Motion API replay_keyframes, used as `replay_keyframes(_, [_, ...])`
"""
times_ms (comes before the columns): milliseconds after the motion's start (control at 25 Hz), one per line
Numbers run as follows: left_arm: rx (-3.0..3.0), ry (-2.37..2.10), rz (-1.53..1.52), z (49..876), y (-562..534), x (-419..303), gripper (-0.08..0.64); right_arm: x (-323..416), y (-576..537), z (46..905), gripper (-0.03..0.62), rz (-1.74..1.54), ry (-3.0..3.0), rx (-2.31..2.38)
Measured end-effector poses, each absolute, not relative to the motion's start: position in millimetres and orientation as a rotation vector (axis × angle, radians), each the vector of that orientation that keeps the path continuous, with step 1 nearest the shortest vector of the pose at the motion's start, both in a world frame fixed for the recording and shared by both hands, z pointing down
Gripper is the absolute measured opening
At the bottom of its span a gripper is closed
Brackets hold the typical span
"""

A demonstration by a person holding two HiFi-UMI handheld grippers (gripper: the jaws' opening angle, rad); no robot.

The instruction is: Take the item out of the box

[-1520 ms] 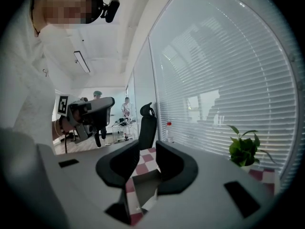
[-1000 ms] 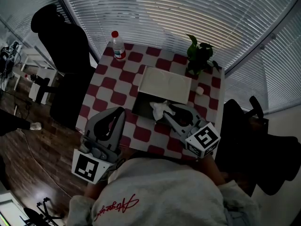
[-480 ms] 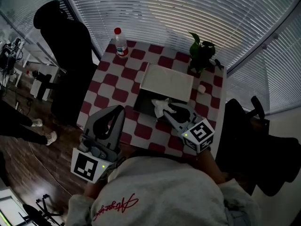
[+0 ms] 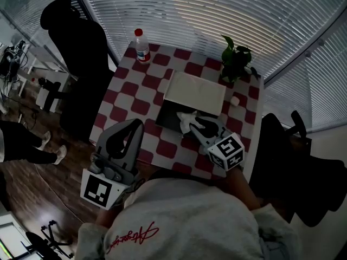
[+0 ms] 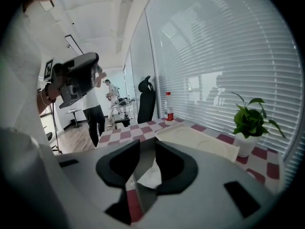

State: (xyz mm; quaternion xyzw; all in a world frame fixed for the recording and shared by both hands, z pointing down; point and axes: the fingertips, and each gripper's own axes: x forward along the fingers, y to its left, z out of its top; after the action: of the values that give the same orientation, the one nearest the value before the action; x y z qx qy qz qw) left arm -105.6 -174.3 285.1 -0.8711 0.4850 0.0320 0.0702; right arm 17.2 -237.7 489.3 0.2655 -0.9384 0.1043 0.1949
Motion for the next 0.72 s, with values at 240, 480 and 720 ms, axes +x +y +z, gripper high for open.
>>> replay_keyframes(240, [-2.62,1.467,0.1,284.9,-173.2,-108.1,0.017,13.5,-238.1,507.3,0.11,0.303,-2.572,0.726])
replay_keyframes(480, [-2.616,1.477,0.104,286.4,-172.0,-110.8,0.017,11.9,-240.9,518.8,0.11,0.31,-2.546,0.725])
replay_keyframes(720, [-2.616,1.485,0.098,287.6,-171.4,-112.7,0.017,15.3,-246.2,538.8,0.11,0.301,-2.478,0.738])
